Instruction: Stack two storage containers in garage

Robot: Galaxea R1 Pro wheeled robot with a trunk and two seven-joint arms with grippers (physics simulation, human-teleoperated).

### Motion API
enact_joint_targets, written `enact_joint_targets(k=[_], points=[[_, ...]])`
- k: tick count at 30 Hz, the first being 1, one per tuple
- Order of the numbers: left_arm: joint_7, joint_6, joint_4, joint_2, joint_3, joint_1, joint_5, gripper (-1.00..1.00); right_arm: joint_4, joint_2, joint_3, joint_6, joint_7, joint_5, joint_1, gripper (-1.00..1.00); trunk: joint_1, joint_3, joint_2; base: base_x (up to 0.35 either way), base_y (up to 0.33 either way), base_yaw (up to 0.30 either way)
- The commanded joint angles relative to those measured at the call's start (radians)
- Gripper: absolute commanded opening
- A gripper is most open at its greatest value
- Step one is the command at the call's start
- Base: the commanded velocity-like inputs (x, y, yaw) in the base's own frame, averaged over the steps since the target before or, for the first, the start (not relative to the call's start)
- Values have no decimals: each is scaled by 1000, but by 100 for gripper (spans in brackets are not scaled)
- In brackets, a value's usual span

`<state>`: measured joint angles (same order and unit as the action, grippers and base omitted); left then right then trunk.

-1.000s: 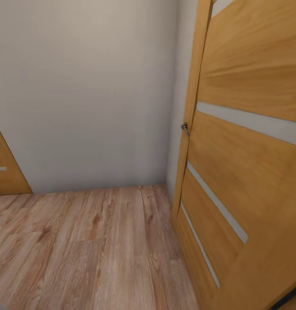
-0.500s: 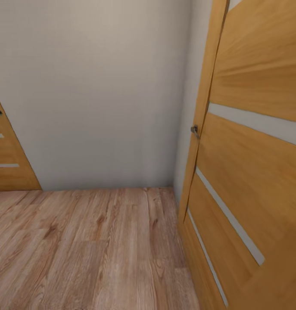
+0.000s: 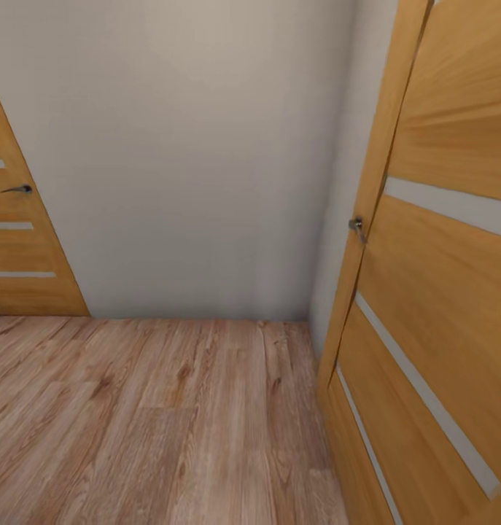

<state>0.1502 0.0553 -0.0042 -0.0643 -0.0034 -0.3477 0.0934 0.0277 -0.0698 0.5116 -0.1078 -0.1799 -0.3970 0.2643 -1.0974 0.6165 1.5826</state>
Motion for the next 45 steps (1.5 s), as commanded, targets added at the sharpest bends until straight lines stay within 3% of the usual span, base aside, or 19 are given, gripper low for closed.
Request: enact_joint_targets(k=[1,14,31,45], points=[[3,3,0,0,-1,-1,10,100,3,-1,8,-6,-1,-9,1,100,0,1,0,307,0,4],[3,3,0,0,-1,-1,10,100,3,-2,8,-4,-1,-13,1,100,0,1,0,296,0,1],[4,3,-2,0,-1,-1,11,100,3,-2,8,-4,0,-12,1,100,0,1,0,54,0,67],[3,3,-2,0,-1,-1,10,100,3,-2,8,-4,0,-12,1,100,0,1,0,272,-79,2]])
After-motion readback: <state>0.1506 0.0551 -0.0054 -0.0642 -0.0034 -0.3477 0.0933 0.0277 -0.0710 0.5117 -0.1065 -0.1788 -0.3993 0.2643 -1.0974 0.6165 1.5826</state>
